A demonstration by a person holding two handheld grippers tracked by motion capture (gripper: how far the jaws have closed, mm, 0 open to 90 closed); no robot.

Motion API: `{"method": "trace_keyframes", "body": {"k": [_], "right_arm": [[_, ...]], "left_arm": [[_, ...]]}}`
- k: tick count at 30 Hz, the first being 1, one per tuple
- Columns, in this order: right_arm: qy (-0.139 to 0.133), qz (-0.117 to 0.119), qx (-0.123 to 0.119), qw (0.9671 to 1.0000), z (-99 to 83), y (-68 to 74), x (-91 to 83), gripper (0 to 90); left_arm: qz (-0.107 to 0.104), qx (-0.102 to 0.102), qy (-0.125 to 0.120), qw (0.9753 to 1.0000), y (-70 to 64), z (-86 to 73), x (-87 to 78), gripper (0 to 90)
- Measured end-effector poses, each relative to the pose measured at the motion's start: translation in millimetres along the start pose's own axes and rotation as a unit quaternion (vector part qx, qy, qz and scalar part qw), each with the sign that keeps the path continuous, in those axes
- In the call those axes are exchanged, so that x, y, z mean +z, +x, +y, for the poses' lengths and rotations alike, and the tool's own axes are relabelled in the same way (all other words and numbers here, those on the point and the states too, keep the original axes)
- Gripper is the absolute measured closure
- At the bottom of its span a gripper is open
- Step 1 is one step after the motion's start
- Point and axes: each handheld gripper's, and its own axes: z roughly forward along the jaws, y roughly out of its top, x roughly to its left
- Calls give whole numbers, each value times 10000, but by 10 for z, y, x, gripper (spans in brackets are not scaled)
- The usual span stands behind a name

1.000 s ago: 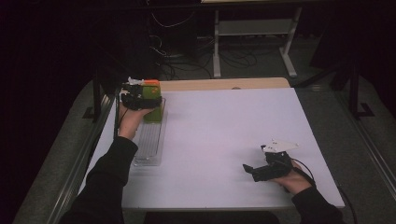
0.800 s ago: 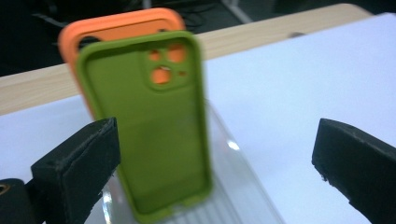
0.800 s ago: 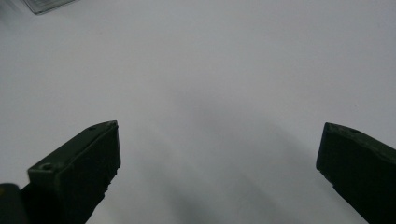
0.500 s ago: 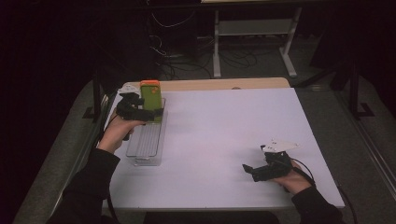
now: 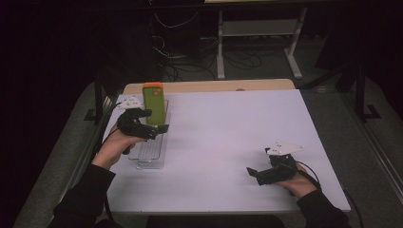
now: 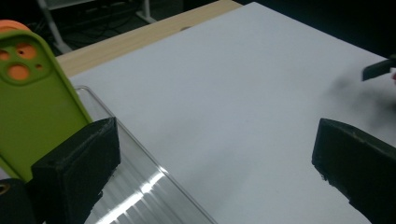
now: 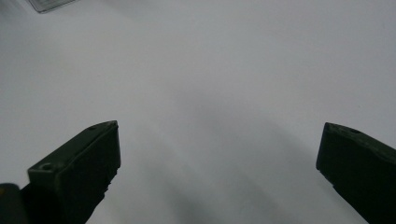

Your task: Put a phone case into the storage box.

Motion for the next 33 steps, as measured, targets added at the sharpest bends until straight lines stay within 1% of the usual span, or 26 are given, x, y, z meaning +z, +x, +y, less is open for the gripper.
{"method": "trace_keyframes", "body": {"k": [1,2,4,5,6,10,11,14,17,18,19,20,24,25,27,29,30,33], "right_arm": [[1,7,-11,10000,1,2,0,0],[20,26,20,10000,7,13,-4,0],[-1,24,-34,10000,11,13,-2,0],[15,47,-4,10000,12,17,-4,0],[-7,36,-32,10000,14,15,-7,0],[9,64,-8,10000,22,23,-17,0],[-9,57,-64,10000,26,18,-19,0],[13,96,-54,9999,36,28,-30,0],[-40,106,-130,9999,48,23,-51,0],[-34,149,-110,9998,53,24,-60,0],[-54,140,-121,9998,58,24,-67,0],[-50,146,-122,9998,61,25,-75,0],[-41,188,-163,9997,71,25,-90,0],[-60,190,-178,9996,75,26,-91,0],[-54,210,-184,9996,84,30,-99,0],[-64,232,-213,9995,98,32,-111,0],[-90,235,-213,9995,103,35,-116,0],[-150,273,-255,9992,126,38,-139,0]], "left_arm": [[-59,0,6,10000,-37,-33,-19,7],[-86,16,13,10000,-54,-52,-25,7],[-128,64,49,9999,-93,-100,-33,7],[-144,85,68,9998,-114,-129,-35,7],[-172,130,77,9997,-137,-165,-37,7],[-157,305,169,9993,-213,-274,-36,7],[-189,298,162,9992,-232,-300,-34,7],[-240,363,193,9989,-270,-359,-37,7],[-277,426,238,9984,-304,-426,-44,7],[-279,430,221,9984,-313,-448,-42,6],[-277,466,238,9982,-315,-469,-46,6],[-274,415,207,9985,-326,-494,-47,6],[-249,449,138,9986,-333,-580,-56,6],[-225,464,62,9986,-335,-608,-58,6],[-205,436,4,9988,-333,-650,-62,6],[-189,489,46,9986,-325,-675,-66,6],[-212,441,48,9988,-323,-693,-69,3],[-231,440,18,9988,-330,-733,-75,0]]}}
